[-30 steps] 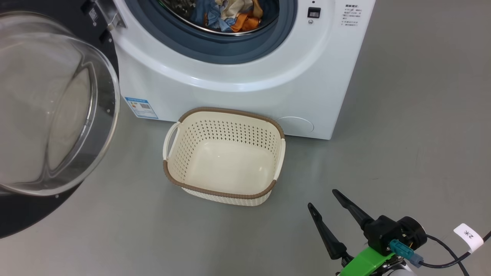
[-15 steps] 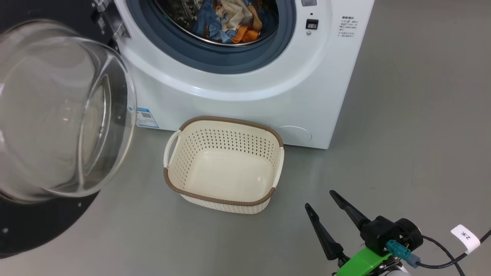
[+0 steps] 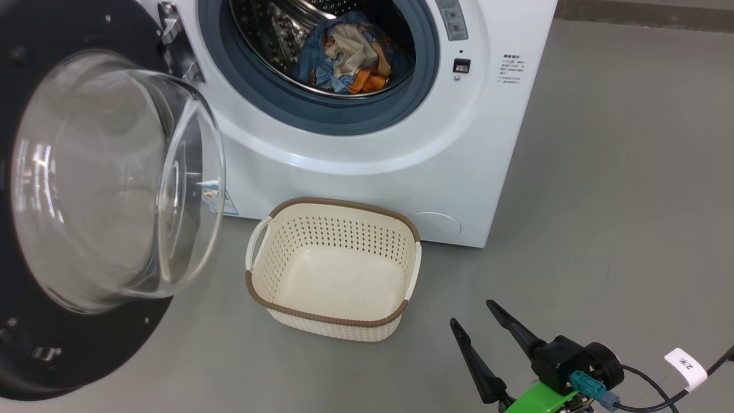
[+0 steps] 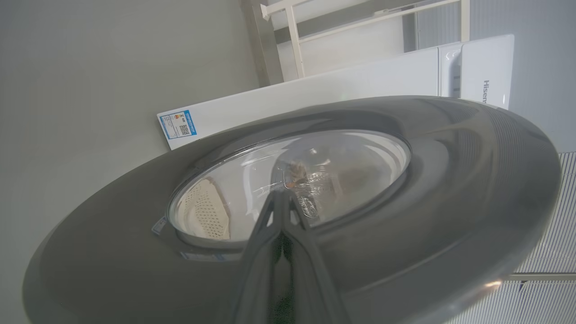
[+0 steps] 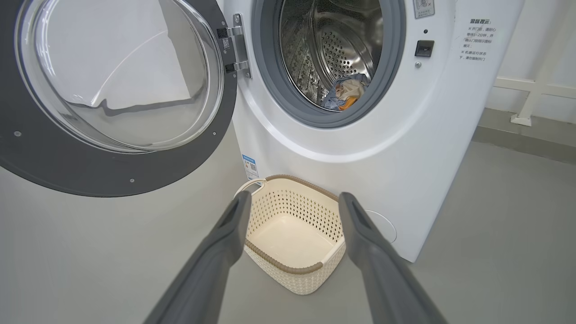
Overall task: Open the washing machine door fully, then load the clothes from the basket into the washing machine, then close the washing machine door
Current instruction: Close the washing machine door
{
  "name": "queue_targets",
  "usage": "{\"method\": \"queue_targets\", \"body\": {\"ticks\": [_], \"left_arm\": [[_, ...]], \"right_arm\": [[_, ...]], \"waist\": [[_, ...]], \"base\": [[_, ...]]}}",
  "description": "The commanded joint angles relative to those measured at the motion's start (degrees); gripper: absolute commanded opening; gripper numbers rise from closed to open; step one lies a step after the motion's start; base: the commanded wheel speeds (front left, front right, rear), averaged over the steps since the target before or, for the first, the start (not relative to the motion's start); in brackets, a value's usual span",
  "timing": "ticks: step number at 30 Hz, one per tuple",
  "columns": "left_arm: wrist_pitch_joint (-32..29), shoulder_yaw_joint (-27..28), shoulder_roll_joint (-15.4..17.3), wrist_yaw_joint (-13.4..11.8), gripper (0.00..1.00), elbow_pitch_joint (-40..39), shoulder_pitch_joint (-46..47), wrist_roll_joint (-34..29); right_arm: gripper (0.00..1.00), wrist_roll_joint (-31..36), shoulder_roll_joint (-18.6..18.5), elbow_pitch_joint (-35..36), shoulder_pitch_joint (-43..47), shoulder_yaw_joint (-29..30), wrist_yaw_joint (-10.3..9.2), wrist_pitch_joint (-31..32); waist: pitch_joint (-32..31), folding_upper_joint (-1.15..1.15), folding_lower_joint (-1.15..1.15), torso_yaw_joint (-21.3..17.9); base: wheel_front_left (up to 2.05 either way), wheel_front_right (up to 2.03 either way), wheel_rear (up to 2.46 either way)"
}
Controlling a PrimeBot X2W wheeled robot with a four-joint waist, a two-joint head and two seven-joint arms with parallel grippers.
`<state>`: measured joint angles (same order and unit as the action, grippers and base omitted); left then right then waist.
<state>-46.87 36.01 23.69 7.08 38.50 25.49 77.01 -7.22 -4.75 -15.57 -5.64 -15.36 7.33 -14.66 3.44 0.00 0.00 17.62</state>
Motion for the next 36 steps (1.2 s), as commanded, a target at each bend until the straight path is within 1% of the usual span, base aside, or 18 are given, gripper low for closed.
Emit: {"method": "queue_targets", "body": {"ticks": [1,2,10,19,25,31,36], "left_arm": [[-1.8,0.5,1.1,0.4,0.00,-4.0,-1.2,1.4],[-1.8,0.5,1.1,0.4,0.00,-4.0,-1.2,1.4],[-4.9,-1.5,-4.5,0.4,0.00,-12.5,-6.2,3.1],[-6.7,-3.8,-11.7,0.1,0.00,-20.7,-9.4,5.3],[-7.0,-5.5,-16.0,-0.1,0.00,-24.3,-10.0,6.2],[-7.3,-7.1,-18.8,-0.1,0.00,-27.0,-10.3,8.4],[-6.6,-9.4,-20.2,-0.4,0.00,-28.7,-10.9,9.9]], "right_arm": [[1.00,-0.4,0.7,1.1,-0.2,-1.3,0.16,-0.3],[1.00,-0.4,0.7,1.1,-0.2,-1.3,0.16,-0.3],[1.00,-0.4,1.2,1.3,0.1,-0.6,0.16,-0.3],[1.00,0.3,1.1,2.0,-0.3,1.8,0.16,-0.3],[1.00,0.4,1.2,2.2,-0.8,2.3,0.16,-0.3],[1.00,0.2,1.2,2.2,-1.0,2.8,0.16,-0.3],[1.00,0.1,1.3,2.0,-1.2,3.0,0.16,-0.3]], "waist": [[-0.8,0.00,0.00,-0.2],[-0.8,0.00,0.00,-0.2],[-1.8,0.00,0.00,-0.9],[-1.5,0.00,0.00,-2.3],[-0.9,0.00,0.00,-3.4],[-0.5,0.00,0.00,-4.7],[-0.5,0.00,0.00,-6.0]], "base": [[0.00,0.00,0.00],[0.00,0.00,0.00],[0.00,0.00,0.00],[0.00,0.00,0.00],[0.00,0.00,0.00],[0.00,0.00,0.00],[0.00,0.00,0.00]]}}
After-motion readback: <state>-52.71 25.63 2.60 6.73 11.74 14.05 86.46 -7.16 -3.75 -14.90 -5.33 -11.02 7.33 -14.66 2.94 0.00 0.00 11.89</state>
